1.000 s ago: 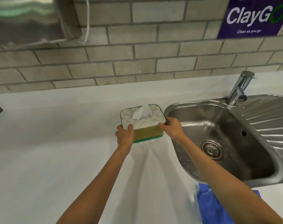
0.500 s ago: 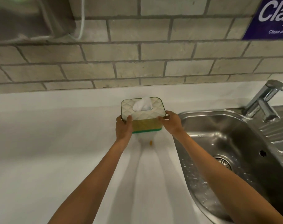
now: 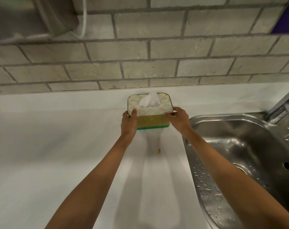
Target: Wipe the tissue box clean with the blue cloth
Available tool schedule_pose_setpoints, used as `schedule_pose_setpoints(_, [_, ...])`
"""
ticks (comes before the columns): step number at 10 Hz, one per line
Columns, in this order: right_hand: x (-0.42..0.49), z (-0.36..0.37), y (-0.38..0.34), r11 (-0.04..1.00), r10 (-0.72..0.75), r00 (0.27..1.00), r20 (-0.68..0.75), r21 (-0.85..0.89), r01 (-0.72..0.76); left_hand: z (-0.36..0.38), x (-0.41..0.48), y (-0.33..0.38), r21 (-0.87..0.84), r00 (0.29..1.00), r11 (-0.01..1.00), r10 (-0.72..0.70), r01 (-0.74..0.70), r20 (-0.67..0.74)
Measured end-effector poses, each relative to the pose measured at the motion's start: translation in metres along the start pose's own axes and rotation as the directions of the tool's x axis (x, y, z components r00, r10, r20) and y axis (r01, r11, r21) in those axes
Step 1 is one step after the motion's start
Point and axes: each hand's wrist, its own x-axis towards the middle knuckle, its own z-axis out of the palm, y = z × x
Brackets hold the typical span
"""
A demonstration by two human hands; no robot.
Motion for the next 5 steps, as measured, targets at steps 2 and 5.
schedule_pose_setpoints(2, [0.0046, 0.0015, -0.0005, 1.000, -0.006, 1.000, 0.009, -0.007, 0.006, 0.0016, 0.0075, -0.0013, -0.004, 1.000, 1.000, 0.008, -0.008, 0.005])
schedule_pose_setpoints(5, [0.0039, 0.0010, -0.0029, 0.998, 0.068, 0.997, 0.038, -0.009, -0.067, -0.0012, 0.0046, 0.0030, 0.084, 1.000, 0.996, -0.027, 0.025, 0.016])
